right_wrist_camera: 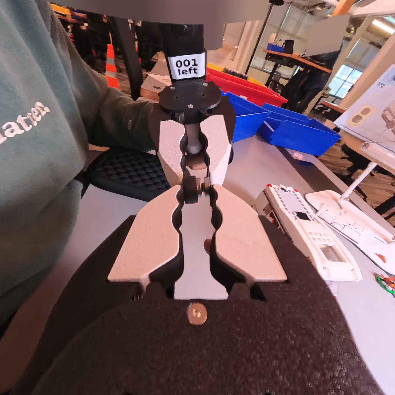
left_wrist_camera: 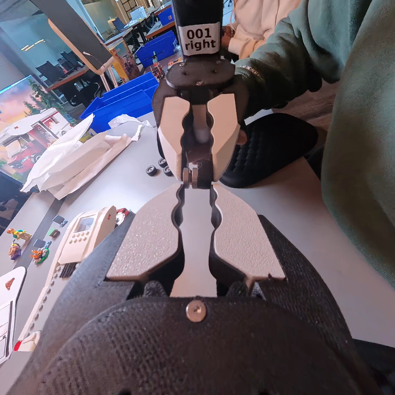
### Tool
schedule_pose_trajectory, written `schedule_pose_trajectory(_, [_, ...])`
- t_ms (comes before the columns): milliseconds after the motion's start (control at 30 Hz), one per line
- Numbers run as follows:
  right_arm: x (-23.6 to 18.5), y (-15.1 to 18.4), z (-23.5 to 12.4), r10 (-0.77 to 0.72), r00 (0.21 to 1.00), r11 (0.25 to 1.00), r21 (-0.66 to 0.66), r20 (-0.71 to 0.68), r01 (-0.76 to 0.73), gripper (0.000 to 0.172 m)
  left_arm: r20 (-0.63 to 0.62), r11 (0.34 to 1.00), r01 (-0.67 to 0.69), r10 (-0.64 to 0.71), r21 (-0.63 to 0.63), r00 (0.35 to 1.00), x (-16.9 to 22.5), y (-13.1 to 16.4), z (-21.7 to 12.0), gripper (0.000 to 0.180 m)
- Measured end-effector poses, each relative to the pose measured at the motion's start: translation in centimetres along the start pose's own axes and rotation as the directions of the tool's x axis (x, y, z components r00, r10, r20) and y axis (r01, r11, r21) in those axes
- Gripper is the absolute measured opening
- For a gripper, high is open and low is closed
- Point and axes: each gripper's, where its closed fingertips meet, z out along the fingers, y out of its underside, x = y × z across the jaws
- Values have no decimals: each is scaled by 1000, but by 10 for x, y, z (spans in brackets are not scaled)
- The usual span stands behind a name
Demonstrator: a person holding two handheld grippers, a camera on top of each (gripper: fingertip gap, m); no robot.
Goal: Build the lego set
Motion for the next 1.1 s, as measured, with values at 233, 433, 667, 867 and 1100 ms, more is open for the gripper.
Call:
schedule_pose_trajectory(233, [-7,-4,-3,-29,999,999,17,27,28,19,-28,999,-15,16,46,999,7,-6,0,23])
schedule_pose_trajectory(433, [-10,-10,-7,-31,999,998,61,22,29,23,3,998,-58,58,38,998,9,-11,2,23])
schedule_pose_trajectory(667, [-11,-1,-7,1,1000,999,53,20,-2,23,-4,999,-38,38,27,999,10,-5,7,23])
schedule_pose_trajectory(867, [9,26,2,-129,987,990,-75,-97,122,14,-14,998,47,-48,-45,999,-2,23,14,27])
schedule_pose_trajectory(1100, [20,32,8,-214,966,974,-104,-142,201,21,-42,991,132,-133,-33,990,-9,35,12,15])
